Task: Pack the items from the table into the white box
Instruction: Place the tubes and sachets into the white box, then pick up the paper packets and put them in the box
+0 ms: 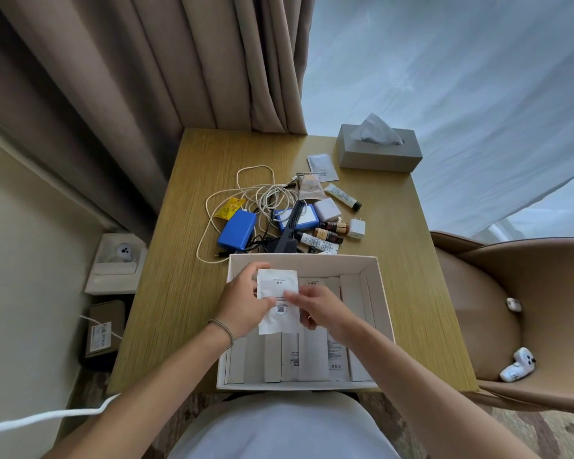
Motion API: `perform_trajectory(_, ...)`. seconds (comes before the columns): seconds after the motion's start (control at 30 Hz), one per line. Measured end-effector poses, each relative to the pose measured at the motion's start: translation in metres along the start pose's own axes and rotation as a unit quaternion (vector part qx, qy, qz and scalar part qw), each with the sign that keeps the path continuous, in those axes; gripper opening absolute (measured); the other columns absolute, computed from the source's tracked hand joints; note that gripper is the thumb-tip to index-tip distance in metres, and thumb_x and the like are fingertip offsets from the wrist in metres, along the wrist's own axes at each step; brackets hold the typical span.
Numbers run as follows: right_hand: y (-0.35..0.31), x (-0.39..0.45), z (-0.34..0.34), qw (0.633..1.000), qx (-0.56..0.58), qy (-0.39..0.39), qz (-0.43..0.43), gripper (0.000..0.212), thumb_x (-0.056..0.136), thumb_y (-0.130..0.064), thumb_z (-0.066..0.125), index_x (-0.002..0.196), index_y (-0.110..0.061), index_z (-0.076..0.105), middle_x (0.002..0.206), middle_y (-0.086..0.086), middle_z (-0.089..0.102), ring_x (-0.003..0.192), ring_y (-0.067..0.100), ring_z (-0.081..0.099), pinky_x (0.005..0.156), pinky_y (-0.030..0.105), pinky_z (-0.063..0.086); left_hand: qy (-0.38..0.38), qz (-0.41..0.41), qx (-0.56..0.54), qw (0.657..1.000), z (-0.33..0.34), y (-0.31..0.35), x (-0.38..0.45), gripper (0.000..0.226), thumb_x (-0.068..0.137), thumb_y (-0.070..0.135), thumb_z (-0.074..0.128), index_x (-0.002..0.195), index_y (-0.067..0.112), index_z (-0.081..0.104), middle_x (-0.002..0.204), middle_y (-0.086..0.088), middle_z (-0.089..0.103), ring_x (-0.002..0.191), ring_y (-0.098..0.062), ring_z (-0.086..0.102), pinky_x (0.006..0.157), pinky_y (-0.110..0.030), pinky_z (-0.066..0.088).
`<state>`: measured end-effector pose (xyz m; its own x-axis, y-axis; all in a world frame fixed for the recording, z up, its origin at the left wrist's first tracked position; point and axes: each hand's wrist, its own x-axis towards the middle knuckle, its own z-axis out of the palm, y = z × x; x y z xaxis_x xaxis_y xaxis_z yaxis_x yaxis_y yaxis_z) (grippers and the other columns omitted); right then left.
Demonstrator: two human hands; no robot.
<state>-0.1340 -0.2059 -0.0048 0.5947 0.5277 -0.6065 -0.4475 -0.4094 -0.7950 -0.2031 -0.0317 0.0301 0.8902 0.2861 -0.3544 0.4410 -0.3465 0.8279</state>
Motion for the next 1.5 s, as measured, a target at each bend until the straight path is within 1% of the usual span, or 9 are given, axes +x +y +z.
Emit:
perform_trajectory(0.23, 0.022, 0.012, -0.011, 0.989, -0.018, 0.137, 0.060, 0.018, 0.093, -0.026, 0.071, 0.097, -0.008, 0.072, 0.073, 0.000, 0.070, 0.051, 0.009, 0.054, 0.046, 0.021, 0.039, 0.008, -0.007, 0.050, 0.999, 0.007, -0.001, -0.003, 0.057, 0.091, 0.015, 0.066, 0.143, 0.025, 0.045, 0.121, -0.003, 0.062, 0.099, -0.014, 0.062, 0.088, -0.027, 0.051)
perform_trajectory(0.37, 0.029, 0.028, -0.014, 0.974, -0.103, 0.178, 0.092, 0.006, 0.094, -0.026, 0.068, 0.096, -0.020, 0.069, 0.093, 0.001, 0.075, 0.076, 0.017, 0.072, 0.055, 0.028, 0.060, 0.000, 0.004, 0.061, 0.998, 0.003, 0.001, -0.007, 0.047, 0.093, 0.013, 0.062, 0.138, 0.022, 0.052, 0.119, -0.002, 0.063, 0.096, -0.007, 0.061, 0.082, -0.020, 0.049)
perform_trajectory(0.57, 0.032, 0.043, -0.013, 0.939, -0.263, 0.200, 0.099, 0.019, 0.094, -0.031, 0.066, 0.107, -0.019, 0.073, 0.108, 0.002, 0.074, 0.086, 0.022, 0.071, 0.072, 0.041, 0.064, 0.011, 0.016, 0.068, 0.997, 0.002, 0.001, -0.012, 0.043, 0.094, 0.011, 0.060, 0.135, 0.023, 0.053, 0.113, 0.002, 0.062, 0.095, -0.006, 0.060, 0.073, -0.011, 0.044)
perform_trajectory(0.7, 0.026, 0.048, -0.012, 0.875, -0.431, 0.210, 0.061, 0.031, 0.091, -0.038, 0.068, 0.113, -0.017, 0.068, 0.112, 0.004, 0.071, 0.098, 0.025, 0.067, 0.081, 0.039, 0.059, 0.018, 0.028, 0.084, 0.996, 0.004, 0.003, -0.012, 0.042, 0.094, 0.011, 0.060, 0.133, 0.024, 0.054, 0.113, 0.002, 0.063, 0.099, -0.010, 0.061, 0.082, -0.021, 0.051)
perform_trajectory(0.8, 0.017, 0.048, -0.013, 0.844, -0.487, 0.217, 0.048, 0.039, 0.088, -0.039, 0.071, 0.118, -0.016, 0.063, 0.112, 0.005, 0.069, 0.101, 0.025, 0.066, 0.070, 0.032, 0.052, 0.020, 0.040, 0.096, 0.994, 0.008, 0.007, -0.011, 0.041, 0.093, 0.012, 0.060, 0.132, 0.025, 0.056, 0.112, 0.003, 0.064, 0.100, -0.011, 0.062, 0.090, -0.034, 0.055)
perform_trajectory(0.93, -0.005, 0.035, -0.019, 0.833, -0.517, 0.195, 0.013, 0.016, 0.093, -0.030, 0.060, 0.104, -0.018, 0.064, 0.099, 0.002, 0.071, 0.087, 0.024, 0.068, 0.069, 0.035, 0.058, 0.031, 0.062, 0.100, 0.993, 0.012, 0.017, 0.002, 0.037, 0.092, 0.013, 0.061, 0.126, 0.028, 0.060, 0.106, 0.008, 0.066, 0.097, -0.006, 0.062, 0.089, -0.033, 0.055)
perform_trajectory(1.03, -0.030, 0.020, -0.028, 0.840, -0.512, 0.178, -0.025, 0.017, 0.094, -0.029, 0.055, 0.084, -0.018, 0.065, 0.082, 0.000, 0.065, 0.069, 0.020, 0.061, 0.057, 0.030, 0.050, 0.029, 0.077, 0.107, 0.991, 0.011, 0.033, 0.019, 0.033, 0.093, 0.015, 0.060, 0.122, 0.029, 0.062, 0.103, 0.011, 0.066, 0.096, -0.004, 0.062, 0.088, -0.032, 0.055)
perform_trajectory(1.27, -0.094, 0.013, -0.081, 0.886, -0.422, 0.182, -0.059, 0.022, 0.088, -0.027, 0.054, 0.071, -0.016, 0.062, 0.072, -0.002, 0.067, 0.068, 0.021, 0.062, 0.048, 0.026, 0.038, 0.039, 0.088, 0.122, 0.988, 0.014, 0.078, 0.077, 0.029, 0.091, 0.015, 0.060, 0.115, 0.029, 0.065, 0.099, 0.011, 0.065, 0.090, -0.003, 0.062, 0.084, -0.027, 0.053)
perform_trajectory(1.5, -0.125, 0.063, -0.147, 0.945, -0.271, 0.182, -0.026, 0.019, 0.090, -0.021, 0.060, 0.083, -0.013, 0.076, 0.066, 0.000, 0.069, 0.056, 0.013, 0.058, 0.054, 0.026, 0.046, 0.021, 0.031, 0.165, 0.986, 0.025, 0.100, 0.146, 0.030, 0.092, 0.015, 0.055, 0.116, 0.031, 0.062, 0.105, 0.008, 0.065, 0.094, -0.011, 0.061, 0.081, -0.028, 0.054)
